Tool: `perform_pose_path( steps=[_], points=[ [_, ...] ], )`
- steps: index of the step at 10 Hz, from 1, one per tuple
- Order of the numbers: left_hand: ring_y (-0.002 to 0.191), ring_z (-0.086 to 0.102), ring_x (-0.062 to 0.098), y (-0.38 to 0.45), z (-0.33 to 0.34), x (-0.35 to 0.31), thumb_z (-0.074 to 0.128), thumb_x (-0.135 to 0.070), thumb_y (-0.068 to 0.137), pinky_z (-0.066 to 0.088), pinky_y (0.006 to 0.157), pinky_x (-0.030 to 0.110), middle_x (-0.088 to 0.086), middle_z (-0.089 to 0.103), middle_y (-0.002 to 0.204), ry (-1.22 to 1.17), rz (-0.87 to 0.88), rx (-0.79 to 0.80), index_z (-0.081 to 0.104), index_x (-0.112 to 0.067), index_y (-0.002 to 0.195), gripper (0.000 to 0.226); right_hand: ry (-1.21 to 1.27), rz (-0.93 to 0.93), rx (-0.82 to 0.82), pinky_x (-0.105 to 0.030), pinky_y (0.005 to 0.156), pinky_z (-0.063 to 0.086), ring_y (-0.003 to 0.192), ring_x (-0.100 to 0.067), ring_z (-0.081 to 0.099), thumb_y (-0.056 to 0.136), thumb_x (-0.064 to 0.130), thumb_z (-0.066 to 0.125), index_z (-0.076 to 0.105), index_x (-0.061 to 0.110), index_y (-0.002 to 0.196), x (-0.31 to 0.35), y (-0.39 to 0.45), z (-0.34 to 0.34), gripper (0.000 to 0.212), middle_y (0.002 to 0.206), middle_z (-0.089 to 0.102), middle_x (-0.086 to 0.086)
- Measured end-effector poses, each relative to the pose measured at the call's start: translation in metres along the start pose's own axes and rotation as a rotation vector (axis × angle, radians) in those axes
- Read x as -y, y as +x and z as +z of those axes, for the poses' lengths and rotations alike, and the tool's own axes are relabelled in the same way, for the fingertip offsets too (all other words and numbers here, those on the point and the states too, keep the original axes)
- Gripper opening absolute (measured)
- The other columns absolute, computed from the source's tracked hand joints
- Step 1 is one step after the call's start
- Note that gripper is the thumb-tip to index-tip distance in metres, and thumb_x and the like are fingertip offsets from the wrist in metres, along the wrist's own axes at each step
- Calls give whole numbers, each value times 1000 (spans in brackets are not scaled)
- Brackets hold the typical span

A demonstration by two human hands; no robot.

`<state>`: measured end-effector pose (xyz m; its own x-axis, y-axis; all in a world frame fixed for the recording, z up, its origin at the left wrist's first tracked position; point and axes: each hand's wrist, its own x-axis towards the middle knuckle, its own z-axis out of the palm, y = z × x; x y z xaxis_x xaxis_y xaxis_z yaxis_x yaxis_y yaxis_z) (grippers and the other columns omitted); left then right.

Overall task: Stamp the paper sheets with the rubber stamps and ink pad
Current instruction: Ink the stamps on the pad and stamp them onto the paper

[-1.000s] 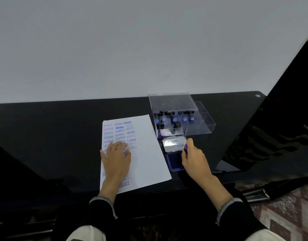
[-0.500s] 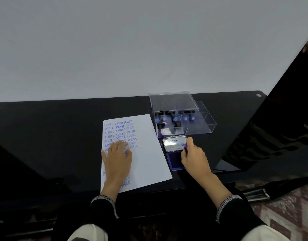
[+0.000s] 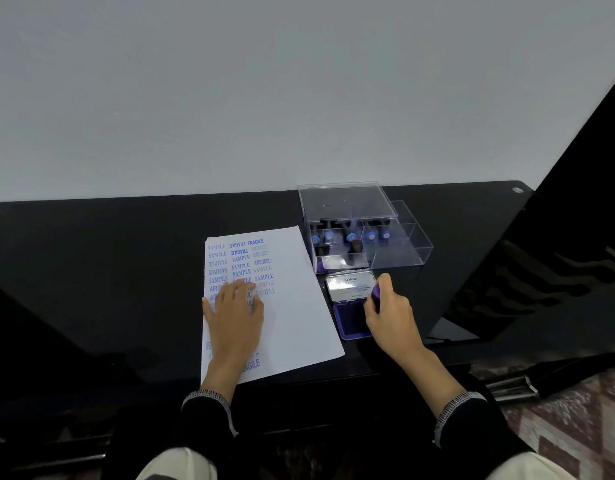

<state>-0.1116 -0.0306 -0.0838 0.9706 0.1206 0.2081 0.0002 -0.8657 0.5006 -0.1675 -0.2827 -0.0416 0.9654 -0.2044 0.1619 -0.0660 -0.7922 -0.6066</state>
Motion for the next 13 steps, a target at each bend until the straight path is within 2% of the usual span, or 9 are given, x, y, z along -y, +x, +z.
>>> perform_pose_path(
  steps=[1, 2, 4, 5, 7, 8, 9, 11, 13],
  points=[
    [134, 41, 19, 0, 0, 0, 49, -27, 97, 9, 118, 54, -3, 52, 138, 7, 7, -8, 58, -22, 124, 29, -10, -3, 10, -41, 51, 52, 62, -19, 59, 93, 9, 52, 34, 17, 91, 1, 1, -1, 19, 80, 59, -4],
    [134, 41, 18, -1, 0, 0, 49, -26, 97, 8, 118, 54, -3, 52, 138, -2, 3, -9, 58, -21, 124, 28, -45, -3, 30, -31, 45, 39, 54, -18, 50, 93, 8, 51, 32, 17, 89, 4, 5, -3, 21, 66, 50, -1],
    [134, 41, 19, -1, 0, -1, 49, -26, 98, 8, 118, 54, -3, 52, 138, -6, 3, -12, 58, -21, 123, 28, -117, 34, 165, -35, 53, 41, 64, -26, 54, 94, 13, 49, 33, 17, 94, 10, 21, -12, 17, 76, 52, -8],
    [135, 40, 19, 0, 0, -1, 49, -26, 98, 9, 118, 54, -3, 52, 138, -6, 4, -14, 58, -21, 124, 28, -123, 47, 162, -37, 55, 44, 67, -27, 55, 93, 13, 49, 34, 17, 95, 12, 21, -11, 16, 78, 52, -8],
    [133, 41, 17, 0, 0, 0, 48, -26, 97, 9, 117, 54, -4, 53, 136, -11, 5, -17, 58, -23, 121, 26, -122, 26, 104, -30, 47, 37, 57, -18, 52, 96, 15, 48, 31, 20, 97, 10, 8, -9, 18, 70, 51, 1],
    [132, 42, 17, 0, 1, 0, 48, -27, 97, 9, 117, 53, -4, 53, 135, -20, 2, -16, 58, -23, 121, 26, -85, 5, 86, -28, 46, 34, 57, -17, 53, 100, 28, 41, 32, 19, 94, 12, 4, -11, 14, 68, 51, 2],
    [131, 43, 17, 0, 0, 0, 49, -26, 97, 9, 117, 53, -4, 53, 134, -11, 4, -18, 57, -23, 121, 26, -70, 28, 103, -33, 49, 37, 59, -19, 54, 102, 36, 29, 34, 19, 94, 17, 7, -14, 20, 69, 53, 0],
    [128, 44, 16, 0, 0, 0, 49, -26, 97, 11, 117, 53, -5, 54, 131, -4, 9, -24, 57, -23, 120, 25, -88, 63, 147, -35, 53, 38, 65, -21, 54, 102, 33, 33, 38, 17, 95, 21, 15, -17, 17, 75, 54, -4],
    [129, 44, 17, 0, -1, -1, 49, -26, 97, 11, 117, 54, -4, 53, 132, -2, 8, -22, 57, -22, 120, 25, -64, 40, 111, -31, 47, 36, 58, -22, 52, 101, 29, 38, 38, 18, 90, 16, 6, -16, 16, 69, 52, -7]
  ],
)
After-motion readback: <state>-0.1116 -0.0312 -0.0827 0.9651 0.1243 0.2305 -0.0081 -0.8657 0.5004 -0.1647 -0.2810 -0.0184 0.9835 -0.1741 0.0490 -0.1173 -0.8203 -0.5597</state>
